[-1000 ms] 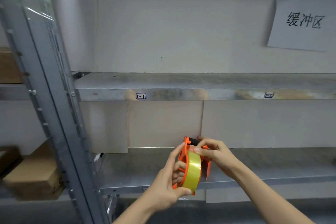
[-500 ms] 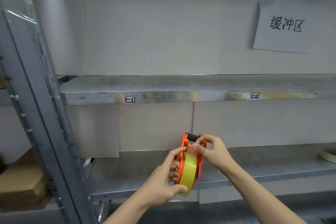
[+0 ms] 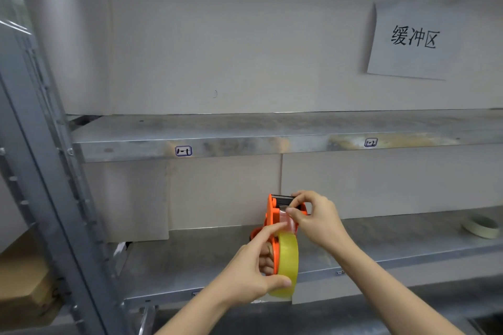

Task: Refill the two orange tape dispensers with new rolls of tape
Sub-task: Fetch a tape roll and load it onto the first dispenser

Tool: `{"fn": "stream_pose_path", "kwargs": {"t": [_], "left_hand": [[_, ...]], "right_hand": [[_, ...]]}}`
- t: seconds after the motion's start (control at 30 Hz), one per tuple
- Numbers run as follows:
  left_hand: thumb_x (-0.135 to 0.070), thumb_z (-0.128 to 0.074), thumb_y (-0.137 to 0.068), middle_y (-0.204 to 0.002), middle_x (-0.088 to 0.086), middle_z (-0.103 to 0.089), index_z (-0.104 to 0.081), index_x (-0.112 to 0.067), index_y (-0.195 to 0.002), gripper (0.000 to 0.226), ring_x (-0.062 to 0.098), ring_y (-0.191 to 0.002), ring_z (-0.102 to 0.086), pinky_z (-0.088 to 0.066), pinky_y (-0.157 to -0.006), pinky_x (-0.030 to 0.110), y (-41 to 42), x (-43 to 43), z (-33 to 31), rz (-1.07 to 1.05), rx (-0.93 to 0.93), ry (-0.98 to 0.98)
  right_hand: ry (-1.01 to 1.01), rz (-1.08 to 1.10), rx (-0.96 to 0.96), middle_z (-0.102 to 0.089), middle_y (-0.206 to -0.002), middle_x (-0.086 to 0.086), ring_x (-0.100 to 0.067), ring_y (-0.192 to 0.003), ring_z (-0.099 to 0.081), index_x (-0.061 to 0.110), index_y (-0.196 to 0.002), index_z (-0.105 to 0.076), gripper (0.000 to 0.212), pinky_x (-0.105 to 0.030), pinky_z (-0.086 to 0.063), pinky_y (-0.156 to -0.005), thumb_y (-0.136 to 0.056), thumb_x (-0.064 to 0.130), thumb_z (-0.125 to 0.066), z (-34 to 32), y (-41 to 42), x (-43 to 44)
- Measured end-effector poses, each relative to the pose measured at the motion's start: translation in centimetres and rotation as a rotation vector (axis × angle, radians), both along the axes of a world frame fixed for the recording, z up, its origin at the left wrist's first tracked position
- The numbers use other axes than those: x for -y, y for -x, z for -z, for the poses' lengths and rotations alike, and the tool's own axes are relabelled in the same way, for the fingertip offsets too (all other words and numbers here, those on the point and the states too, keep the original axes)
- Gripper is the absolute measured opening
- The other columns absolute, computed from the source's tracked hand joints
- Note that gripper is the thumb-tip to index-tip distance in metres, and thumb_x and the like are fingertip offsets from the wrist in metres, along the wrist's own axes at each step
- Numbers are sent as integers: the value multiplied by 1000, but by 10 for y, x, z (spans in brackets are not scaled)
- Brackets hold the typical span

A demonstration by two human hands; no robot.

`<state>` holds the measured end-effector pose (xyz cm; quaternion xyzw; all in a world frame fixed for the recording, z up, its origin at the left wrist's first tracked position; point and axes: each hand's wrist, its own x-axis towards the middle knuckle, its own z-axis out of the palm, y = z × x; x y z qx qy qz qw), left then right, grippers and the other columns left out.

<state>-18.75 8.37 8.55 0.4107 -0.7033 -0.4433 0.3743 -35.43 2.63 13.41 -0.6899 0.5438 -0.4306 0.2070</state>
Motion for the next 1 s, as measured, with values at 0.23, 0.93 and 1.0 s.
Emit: {"fn": "stream_pose_path", "kwargs": {"t": [0.23, 0.93, 1.0], "left_hand": [[-3, -78, -76, -86, 9, -53, -50, -39, -131, 71, 14, -70, -51, -53, -72, 26, 1, -3, -5, 31, 26, -37], [-12, -73, -83, -90, 9, -57, -50, -40, -131, 60, 16, -77, -54, -57, -80, 38, -16, -7, 0, 117, 22, -58], [-9, -70, -85, -87, 4, -56, -51, -36, -132, 57, 11, -72, -51, -52, -74, 26, -18, -9, -1, 133, 39, -31]], "right_hand": [[80, 13, -13, -61, -79, 6, -14, -86, -58, 19, -65, -61, 20, -15, -32, -70, -77, 8, -73, 0, -4, -2], [62, 15, 82, -63, -70, 11, 2, -69, -57, 30, -65, -58, 24, -6, -41, -62, -81, 17, -70, 7, -17, -9], [56, 20, 104, -64, -69, 10, 4, -67, -57, 30, -64, -59, 24, -8, -41, -63, -81, 17, -71, 6, -18, -8]]}}
